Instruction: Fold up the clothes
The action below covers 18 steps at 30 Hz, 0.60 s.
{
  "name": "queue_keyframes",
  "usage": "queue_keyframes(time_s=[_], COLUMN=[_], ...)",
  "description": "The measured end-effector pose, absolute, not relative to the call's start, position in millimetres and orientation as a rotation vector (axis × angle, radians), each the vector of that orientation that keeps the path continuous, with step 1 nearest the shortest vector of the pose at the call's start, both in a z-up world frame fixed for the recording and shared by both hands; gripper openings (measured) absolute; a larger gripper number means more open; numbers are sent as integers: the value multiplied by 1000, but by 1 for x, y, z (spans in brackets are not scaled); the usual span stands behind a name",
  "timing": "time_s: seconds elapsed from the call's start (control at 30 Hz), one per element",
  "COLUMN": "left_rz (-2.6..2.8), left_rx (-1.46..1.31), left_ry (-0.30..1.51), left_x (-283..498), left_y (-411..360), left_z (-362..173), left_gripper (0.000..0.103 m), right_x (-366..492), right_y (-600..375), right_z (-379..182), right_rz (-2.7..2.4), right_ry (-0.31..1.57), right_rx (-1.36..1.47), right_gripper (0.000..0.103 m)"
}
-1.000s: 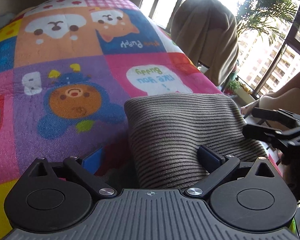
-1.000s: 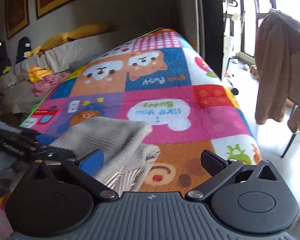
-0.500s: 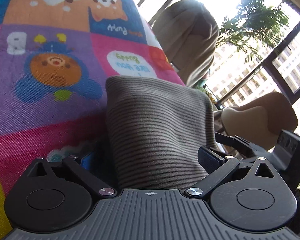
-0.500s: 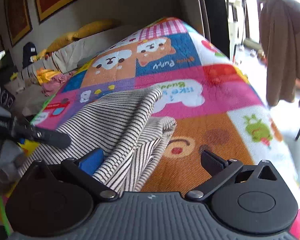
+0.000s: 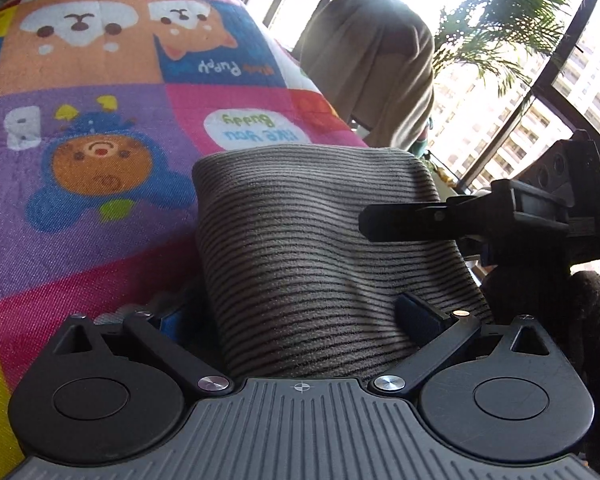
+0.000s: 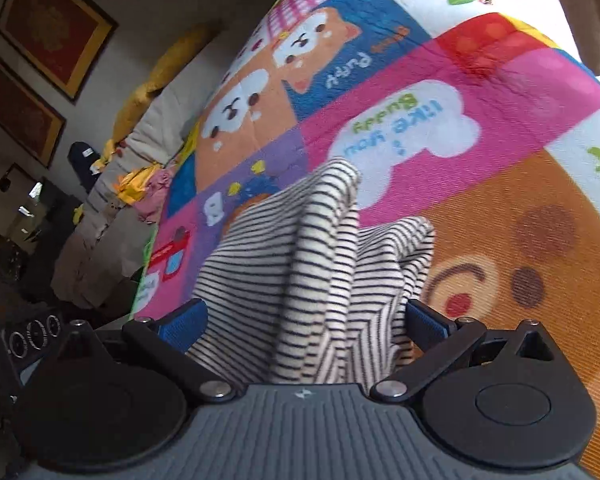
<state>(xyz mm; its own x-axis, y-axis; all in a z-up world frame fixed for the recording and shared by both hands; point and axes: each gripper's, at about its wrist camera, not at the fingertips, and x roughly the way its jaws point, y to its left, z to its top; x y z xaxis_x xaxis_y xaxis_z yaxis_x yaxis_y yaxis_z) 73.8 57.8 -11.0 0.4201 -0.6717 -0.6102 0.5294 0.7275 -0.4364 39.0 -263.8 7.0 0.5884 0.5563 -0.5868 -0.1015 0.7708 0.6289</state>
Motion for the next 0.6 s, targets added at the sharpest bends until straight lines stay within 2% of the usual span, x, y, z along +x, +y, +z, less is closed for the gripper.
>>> queue_keyframes(time_s=[0.33, 0.6], left_rz=[-769, -767], left_rx=[-227, -129], left_ry=[873, 873], left_x=[80, 110], left_y=[54, 27], left_z=[-10, 6], left_gripper=[102, 102], right_x=[44, 84], right_y=[-266, -265], right_z=[-1, 1], right_rz=[505, 533], right_ry=[845, 868], right_rx=[626, 619], right_gripper=[103, 103])
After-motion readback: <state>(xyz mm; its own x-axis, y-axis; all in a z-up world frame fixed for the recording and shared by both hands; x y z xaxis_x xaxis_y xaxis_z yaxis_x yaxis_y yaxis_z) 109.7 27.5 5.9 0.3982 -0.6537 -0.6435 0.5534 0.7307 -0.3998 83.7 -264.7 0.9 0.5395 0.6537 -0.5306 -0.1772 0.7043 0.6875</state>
